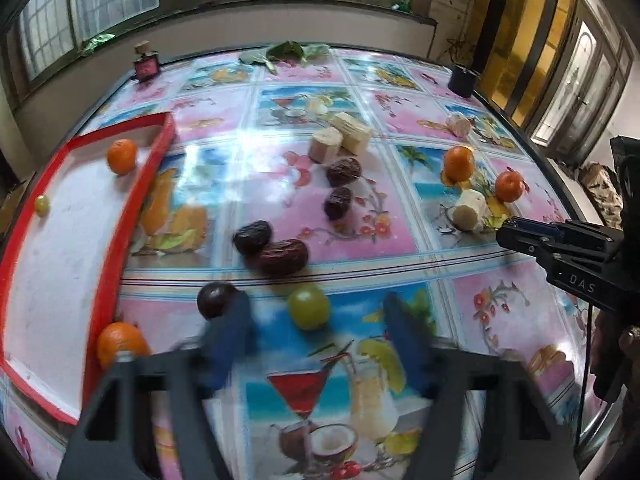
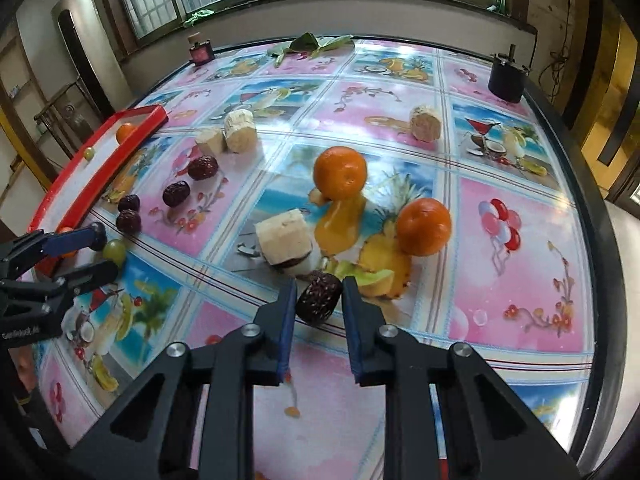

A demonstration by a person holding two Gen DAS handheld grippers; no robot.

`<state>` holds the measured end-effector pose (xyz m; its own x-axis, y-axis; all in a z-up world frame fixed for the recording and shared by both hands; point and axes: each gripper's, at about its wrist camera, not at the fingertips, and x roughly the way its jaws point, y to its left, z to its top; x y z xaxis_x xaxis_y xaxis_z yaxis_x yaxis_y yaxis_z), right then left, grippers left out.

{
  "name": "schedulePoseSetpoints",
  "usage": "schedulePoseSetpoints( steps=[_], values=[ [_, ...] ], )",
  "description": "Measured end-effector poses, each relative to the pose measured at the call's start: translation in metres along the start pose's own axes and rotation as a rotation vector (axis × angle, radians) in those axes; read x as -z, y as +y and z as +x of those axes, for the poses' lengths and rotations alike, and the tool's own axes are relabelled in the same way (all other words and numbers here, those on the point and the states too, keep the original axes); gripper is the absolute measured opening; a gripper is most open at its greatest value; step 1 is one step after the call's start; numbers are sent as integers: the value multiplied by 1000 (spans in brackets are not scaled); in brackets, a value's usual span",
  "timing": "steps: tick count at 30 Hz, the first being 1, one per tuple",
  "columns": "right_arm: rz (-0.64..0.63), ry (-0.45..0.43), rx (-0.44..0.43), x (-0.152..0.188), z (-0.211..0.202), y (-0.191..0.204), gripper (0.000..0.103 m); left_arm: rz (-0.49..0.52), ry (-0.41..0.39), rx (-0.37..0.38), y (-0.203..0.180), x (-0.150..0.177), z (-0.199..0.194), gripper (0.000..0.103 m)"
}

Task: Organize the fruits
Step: 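Grasp a dark date with the right gripper while the left gripper grasps a green grape, then carry the date and grape into the red tray and open both grippers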

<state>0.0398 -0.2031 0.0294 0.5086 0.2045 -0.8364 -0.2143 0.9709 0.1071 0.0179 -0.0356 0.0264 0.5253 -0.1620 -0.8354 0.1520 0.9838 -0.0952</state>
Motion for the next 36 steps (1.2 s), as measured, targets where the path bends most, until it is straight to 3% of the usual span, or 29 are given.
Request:
schedulePoseSetpoints(
  steps=[2,4,11,21,36],
  values=[
    [2,3,4,1,0,-2,24,-17,48,24,-1,2,10,26],
    [0,5,11,2,1,-3,24,-21,30,16,-1,5,9,20],
    [9,-7,5,7,-4,-6,24,-19,10,-14,-6,7,7,20],
    [-1,-14,2,22,-22,-6,24,-61,-7,18,-7,14,-5,19],
    [61,46,50,55,-37,9,24,49,2,110,-29,33,-23,19]
  ],
)
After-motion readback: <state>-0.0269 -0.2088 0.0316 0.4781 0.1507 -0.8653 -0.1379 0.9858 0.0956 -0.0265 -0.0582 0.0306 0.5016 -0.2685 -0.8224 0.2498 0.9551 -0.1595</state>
